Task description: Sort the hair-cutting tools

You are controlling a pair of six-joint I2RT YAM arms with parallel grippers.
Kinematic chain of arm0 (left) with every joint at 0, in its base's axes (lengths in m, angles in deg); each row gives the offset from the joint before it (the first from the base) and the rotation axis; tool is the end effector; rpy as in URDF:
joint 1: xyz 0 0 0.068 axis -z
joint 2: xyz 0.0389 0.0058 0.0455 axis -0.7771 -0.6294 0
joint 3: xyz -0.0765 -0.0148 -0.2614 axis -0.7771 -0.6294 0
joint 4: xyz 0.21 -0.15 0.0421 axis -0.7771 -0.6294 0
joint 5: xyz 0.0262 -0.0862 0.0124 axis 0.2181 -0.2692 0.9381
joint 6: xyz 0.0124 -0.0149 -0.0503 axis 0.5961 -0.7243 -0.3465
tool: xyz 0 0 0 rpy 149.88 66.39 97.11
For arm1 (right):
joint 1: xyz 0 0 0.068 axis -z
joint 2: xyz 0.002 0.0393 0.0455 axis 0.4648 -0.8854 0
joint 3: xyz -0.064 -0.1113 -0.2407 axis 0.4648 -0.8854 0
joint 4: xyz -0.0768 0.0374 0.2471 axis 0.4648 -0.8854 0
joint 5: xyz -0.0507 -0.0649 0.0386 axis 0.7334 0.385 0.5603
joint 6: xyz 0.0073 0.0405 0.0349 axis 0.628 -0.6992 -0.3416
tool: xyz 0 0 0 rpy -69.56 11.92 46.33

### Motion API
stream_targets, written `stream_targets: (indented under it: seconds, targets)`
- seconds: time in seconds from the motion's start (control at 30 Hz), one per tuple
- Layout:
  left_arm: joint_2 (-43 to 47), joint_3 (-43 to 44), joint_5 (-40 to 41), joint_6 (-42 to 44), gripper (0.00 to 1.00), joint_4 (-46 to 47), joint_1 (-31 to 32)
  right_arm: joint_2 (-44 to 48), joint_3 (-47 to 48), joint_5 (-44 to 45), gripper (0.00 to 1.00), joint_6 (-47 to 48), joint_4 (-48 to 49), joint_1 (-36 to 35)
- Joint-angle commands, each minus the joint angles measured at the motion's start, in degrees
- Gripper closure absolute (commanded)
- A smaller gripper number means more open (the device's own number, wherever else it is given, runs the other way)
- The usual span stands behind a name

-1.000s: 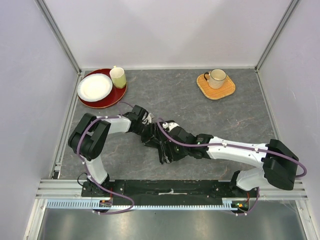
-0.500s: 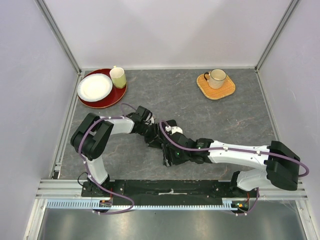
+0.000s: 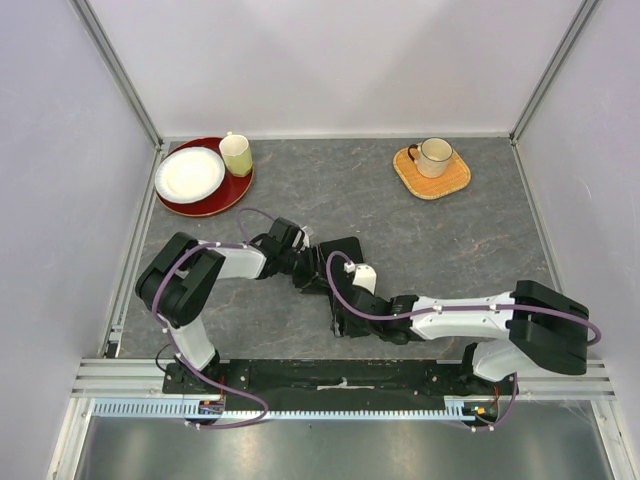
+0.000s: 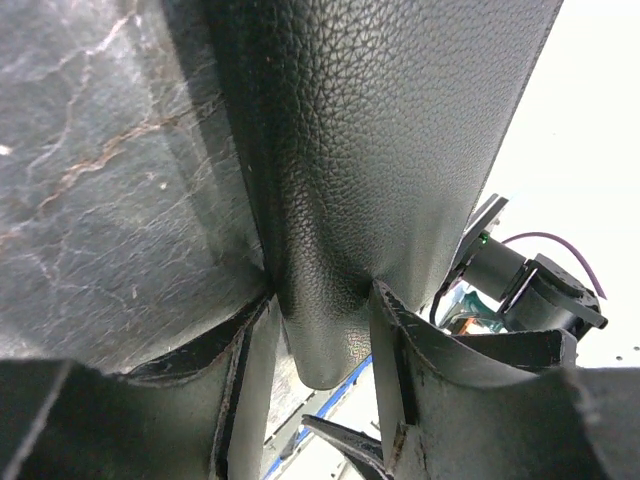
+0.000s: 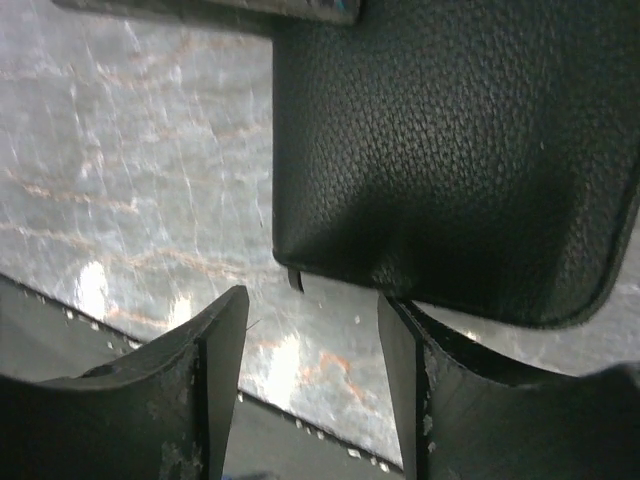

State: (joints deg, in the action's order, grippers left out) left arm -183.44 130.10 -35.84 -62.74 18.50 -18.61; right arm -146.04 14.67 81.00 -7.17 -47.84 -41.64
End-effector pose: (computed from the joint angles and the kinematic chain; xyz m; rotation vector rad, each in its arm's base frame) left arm 0.2537 -0.1854 0.1134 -0.1648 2.8251 -1.2597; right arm 0.0994 0.2365 0.1595 -0.1805 2.5720 0.5617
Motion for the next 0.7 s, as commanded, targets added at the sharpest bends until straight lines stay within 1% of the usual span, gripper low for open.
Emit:
stream_targets:
  seconds: [0.0, 0.13, 0.27, 0.37, 0.4, 0.53, 0.6, 0.63, 0.67]
  targets:
    - [-2.11, -3.77, 13.01, 1.92, 0.52, 4.3, 0.4, -4.07, -0.26, 7.23, 0.39, -3.47, 9.53, -1.58]
    - [-1.93, -6.23, 13.18, 1.31, 0.51, 7.99, 0.58, -9.96, 2.55, 7.93, 0.46, -4.26, 9.99, -2.99]
    - [-1.67, -7.2, 13.8, 0.78, 0.52, 8.17, 0.75, -12.96, 5.54, 12.06, 0.53, -9.52, 7.27, -4.66]
    - [-1.32, -8.52, 14.24, 0.08, 0.52, 8.87, 1.1, -14.54, 6.68, 15.49, 0.56, -13.82, 5.78, -5.98]
    - [-1.23, -9.13, 14.06, -0.1, 0.53, 9.14, 1.28, -14.89, 7.21, 16.89, 0.56, -15.06, 3.08, -6.5]
    - [0.09, -10.19, 14.06, -0.54, 0.53, 9.76, 1.46, -16.03, 9.5, 21.37, 0.57, -19.46, -1.78, -7.82]
    - [0.61, -10.37, 13.71, -0.45, 0.52, 9.84, 1.46, -16.39, 9.76, 22.17, 0.59, -22.79, -4.32, -8.09]
    - [0.88, -10.37, 13.62, -0.28, 0.53, 9.67, 1.46, -16.39, 9.94, 22.61, 0.6, -23.68, -5.03, -8.44]
    - [1.05, -10.28, 13.54, -0.19, 0.52, 9.67, 1.46, -16.74, 10.29, 23.75, 0.66, -24.56, -5.82, -8.7]
